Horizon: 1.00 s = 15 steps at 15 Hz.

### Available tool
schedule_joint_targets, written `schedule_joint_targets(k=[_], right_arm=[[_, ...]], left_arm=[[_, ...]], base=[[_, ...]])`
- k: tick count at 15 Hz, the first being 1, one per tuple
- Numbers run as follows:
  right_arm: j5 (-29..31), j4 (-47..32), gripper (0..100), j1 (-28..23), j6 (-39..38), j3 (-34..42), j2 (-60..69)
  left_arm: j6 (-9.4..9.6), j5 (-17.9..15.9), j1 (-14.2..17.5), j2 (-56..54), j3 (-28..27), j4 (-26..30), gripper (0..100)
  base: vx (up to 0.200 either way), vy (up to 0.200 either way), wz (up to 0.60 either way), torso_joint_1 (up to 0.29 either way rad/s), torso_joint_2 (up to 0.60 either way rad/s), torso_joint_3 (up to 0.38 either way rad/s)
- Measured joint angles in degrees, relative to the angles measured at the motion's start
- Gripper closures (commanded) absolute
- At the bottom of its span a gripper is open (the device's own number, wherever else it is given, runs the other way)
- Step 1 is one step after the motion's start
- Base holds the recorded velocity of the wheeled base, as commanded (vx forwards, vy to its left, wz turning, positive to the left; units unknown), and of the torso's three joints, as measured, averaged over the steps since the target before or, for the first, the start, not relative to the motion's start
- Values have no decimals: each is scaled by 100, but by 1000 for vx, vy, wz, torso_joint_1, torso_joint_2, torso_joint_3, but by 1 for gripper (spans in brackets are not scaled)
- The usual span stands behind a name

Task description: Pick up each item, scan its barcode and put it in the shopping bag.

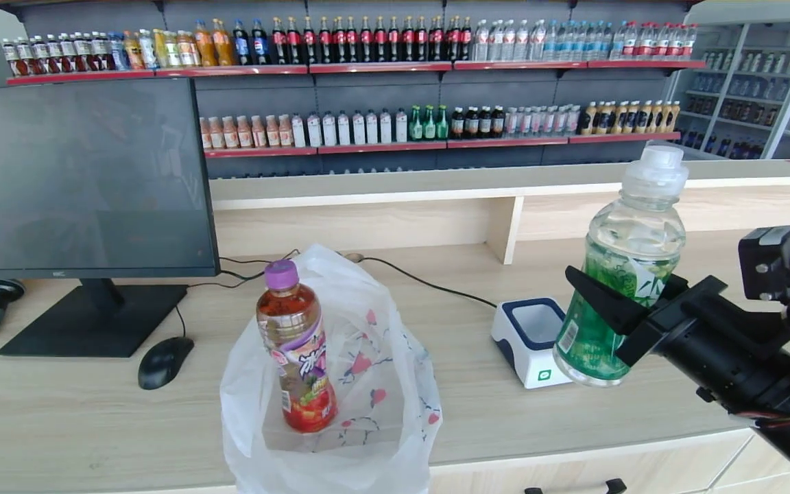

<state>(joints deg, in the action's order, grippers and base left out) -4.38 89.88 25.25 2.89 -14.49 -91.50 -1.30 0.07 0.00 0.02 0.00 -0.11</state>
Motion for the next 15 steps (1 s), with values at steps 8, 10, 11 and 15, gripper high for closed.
schedule_joint_targets(k=[8,10,11,15], right_arm=[[-18,0,100,-340,468,-499,-72],[-84,0,100,-417,855,-575,-152],[-227,0,100,-452,1195,-697,-196],[-522,9,100,-502,2708,-1097,-412]], left_arm=[[-6,2,-10,0,0,-2,0],[-11,4,-5,0,0,0,0],[-9,4,-10,0,0,1,0],[-6,4,-10,0,0,-5,0]], base=[[0,0,0,0,0,0],[0,0,0,0,0,0],[0,0,0,0,0,0],[0,0,0,0,0,0]])
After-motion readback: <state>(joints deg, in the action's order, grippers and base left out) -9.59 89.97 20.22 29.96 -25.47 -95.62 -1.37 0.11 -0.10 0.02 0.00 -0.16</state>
